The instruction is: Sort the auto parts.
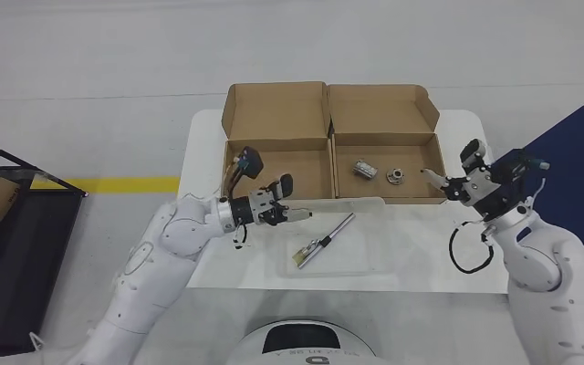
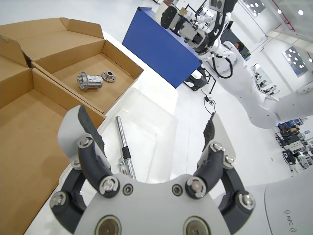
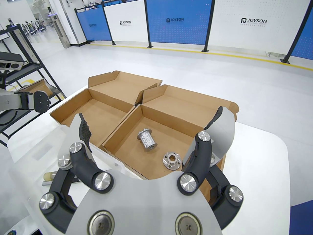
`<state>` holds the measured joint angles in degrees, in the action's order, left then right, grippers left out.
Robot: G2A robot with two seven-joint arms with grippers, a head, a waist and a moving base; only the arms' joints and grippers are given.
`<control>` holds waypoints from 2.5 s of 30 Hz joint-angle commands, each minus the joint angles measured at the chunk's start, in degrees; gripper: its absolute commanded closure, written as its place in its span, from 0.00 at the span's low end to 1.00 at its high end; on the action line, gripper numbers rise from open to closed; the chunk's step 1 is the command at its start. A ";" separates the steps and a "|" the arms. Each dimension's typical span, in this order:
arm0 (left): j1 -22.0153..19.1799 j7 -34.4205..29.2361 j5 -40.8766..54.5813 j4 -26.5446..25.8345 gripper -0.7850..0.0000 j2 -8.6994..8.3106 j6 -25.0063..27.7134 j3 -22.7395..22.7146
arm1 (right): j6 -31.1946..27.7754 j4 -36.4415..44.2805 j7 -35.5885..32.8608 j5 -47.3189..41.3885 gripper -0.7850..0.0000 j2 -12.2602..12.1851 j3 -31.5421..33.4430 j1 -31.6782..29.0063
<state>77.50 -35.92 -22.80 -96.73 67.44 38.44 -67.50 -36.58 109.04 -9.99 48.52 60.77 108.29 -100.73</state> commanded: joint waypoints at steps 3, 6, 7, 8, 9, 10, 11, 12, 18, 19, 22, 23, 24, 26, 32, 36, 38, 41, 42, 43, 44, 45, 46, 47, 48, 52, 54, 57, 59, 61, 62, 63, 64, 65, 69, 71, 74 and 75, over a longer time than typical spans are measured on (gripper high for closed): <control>0.47 -0.32 -3.74 -1.33 0.00 -0.35 -0.30 -0.26 | 0.29 0.94 1.15 -0.04 0.00 0.03 2.12 -1.67; 0.52 -3.17 -13.92 -5.42 0.00 -0.55 -2.09 1.81 | 0.29 0.94 1.15 -0.04 0.00 0.03 2.12 -1.67; 0.45 -4.55 -19.25 -7.53 0.00 -0.57 -3.21 3.32 | 0.29 0.94 1.15 -0.04 0.00 0.03 2.12 -1.67; 0.50 -4.79 -22.66 -8.70 0.00 -0.50 -4.73 4.44 | 0.29 0.94 1.15 -0.04 0.00 0.03 2.12 -1.67; 0.42 -5.24 -25.48 -9.43 0.00 -0.45 -5.83 5.38 | 0.29 0.94 1.15 -0.04 0.00 0.03 2.12 -1.67; 0.31 -5.66 -29.92 -10.37 0.00 -0.26 -8.05 7.44 | 0.29 0.94 1.15 -0.04 0.00 0.03 2.12 -1.67; 0.10 -6.03 -32.19 -10.68 0.00 -0.06 -9.46 9.16 | 0.29 0.94 1.15 -0.04 0.00 0.03 2.12 -1.67; -0.11 -6.43 -33.29 -10.69 0.00 0.09 -10.14 10.36 | 0.29 0.94 1.15 -0.04 0.00 0.03 2.12 -1.67; -0.61 -7.03 -33.77 -10.41 0.00 0.45 -11.56 12.51 | 0.29 0.94 1.15 -0.04 0.00 0.03 2.12 -1.67; -0.61 -7.03 -33.77 -10.41 0.00 0.45 -11.56 12.51 | 0.29 0.94 1.15 -0.04 0.00 0.03 2.12 -1.67; -0.70 -7.68 -37.06 -10.42 0.00 0.39 -12.52 13.02 | 0.29 0.94 1.15 -0.04 0.00 0.03 2.12 -1.67; -0.64 -8.10 -38.52 -10.69 0.00 0.43 -13.01 13.72 | 0.29 0.94 1.15 -0.04 0.00 0.03 2.12 -1.67; -0.63 -9.52 -40.58 -11.05 0.22 0.52 -13.37 15.24 | 0.29 0.94 1.15 -0.04 0.00 0.03 2.12 -1.67; -1.33 -12.44 -45.06 -11.22 0.43 0.87 -15.92 18.01 | 0.29 0.94 1.15 -0.04 0.00 0.03 2.12 -1.67; -5.23 -15.66 -52.11 -8.99 0.48 3.00 -20.39 26.98 | 0.29 0.94 1.15 -0.04 0.00 0.03 2.12 -1.67; -8.71 -17.76 -50.51 -5.54 0.56 4.63 -22.02 30.16 | 0.29 0.94 1.15 -0.04 0.00 0.03 2.12 -1.67; -10.26 -18.73 -49.42 -3.52 0.59 5.43 -22.88 31.42 | 0.29 0.94 1.15 -0.04 0.00 0.03 2.12 -1.67; -12.39 -20.25 -47.83 -0.10 0.60 6.60 -23.71 33.23 | 0.29 0.94 1.15 -0.04 0.00 0.03 2.12 -1.67; -13.00 -20.59 -47.34 1.04 0.60 6.97 -23.99 33.75 | 0.29 0.94 1.15 -0.04 0.00 0.03 2.12 -1.67; -13.57 -20.76 -47.13 2.06 0.60 7.33 -24.27 34.29 | 0.29 0.94 1.15 -0.04 0.00 0.03 2.12 -1.67; -14.04 -20.93 -46.97 3.12 0.60 7.67 -24.51 34.84 | 0.29 0.94 1.15 -0.04 0.00 0.03 2.12 -1.67; -14.45 -20.93 -46.63 4.06 0.60 8.00 -24.71 35.30 | 0.29 0.94 1.15 -0.04 0.00 0.03 2.12 -1.67; -14.97 -20.90 -46.25 5.36 0.60 8.43 -24.93 35.87 | 0.29 0.94 1.15 -0.04 0.00 0.03 2.12 -1.67; -15.21 -20.86 -46.10 6.02 0.60 8.63 -25.03 36.15 | 0.29 0.94 1.15 -0.04 0.00 0.03 2.12 -1.67; -15.68 -20.70 -45.86 7.09 0.60 9.03 -25.24 36.66 | 0.29 0.94 1.15 -0.04 0.00 0.03 2.12 -1.67; -16.79 -20.16 -45.11 9.50 0.60 10.02 -25.67 37.69 | 0.29 0.94 1.15 -0.04 0.00 0.03 2.12 -1.67; -17.30 -19.93 -44.70 10.69 0.60 10.49 -25.87 38.06 | 0.29 0.94 1.15 -0.04 0.00 0.03 2.12 -1.67; -17.98 -19.64 -44.49 12.30 0.62 11.19 -26.13 38.69 | 0.29 0.94 1.15 -0.04 0.00 0.03 2.12 -1.67; -18.21 -19.55 -44.49 12.90 0.64 11.48 -26.26 38.96 | 0.29 0.94 1.15 -0.04 0.00 0.03 2.12 -1.67; -18.44 -19.59 -44.48 13.40 0.68 11.81 -26.46 39.22 | 0.29 0.94 1.15 -0.04 0.00 0.03 2.12 -1.67; -18.56 -19.60 -44.60 13.63 0.71 11.95 -26.63 39.30 | 0.29 0.94 1.15 -0.04 0.00 0.03 2.12 -1.67; -18.67 -19.68 -44.85 13.81 0.75 12.09 -26.70 39.45 | 0.29 0.94 1.15 -0.04 0.00 0.03 2.12 -1.67; -18.74 -19.67 -45.01 13.95 0.78 12.21 -26.90 39.51 | 0.29 0.94 1.15 -0.04 0.00 0.03 2.12 -1.67; -18.77 -19.63 -45.16 14.06 0.82 12.33 -27.11 39.56 | 0.29 0.94 1.15 -0.04 0.00 0.03 2.12 -1.67; -19.11 -19.20 -47.00 13.24 0.82 12.48 -28.85 38.86 | 0.29 0.94 1.15 -0.04 0.00 0.03 2.12 -1.67; -18.85 -19.22 -48.84 12.16 0.82 12.30 -30.27 38.13 | 0.29 0.94 1.15 -0.04 0.00 0.03 2.12 -1.67; -18.22 -19.40 -50.77 10.69 0.78 11.97 -31.35 37.25 | 0.29 0.94 1.15 -0.04 0.00 0.03 2.12 -1.67; -17.89 -19.49 -51.40 10.14 0.75 11.85 -31.54 36.98 | 0.29 0.94 1.15 -0.04 0.00 0.03 2.12 -1.67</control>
<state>59.33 -55.32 -73.55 -86.08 79.40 7.10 -30.27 -36.30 109.99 -8.84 48.47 60.79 110.41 -102.40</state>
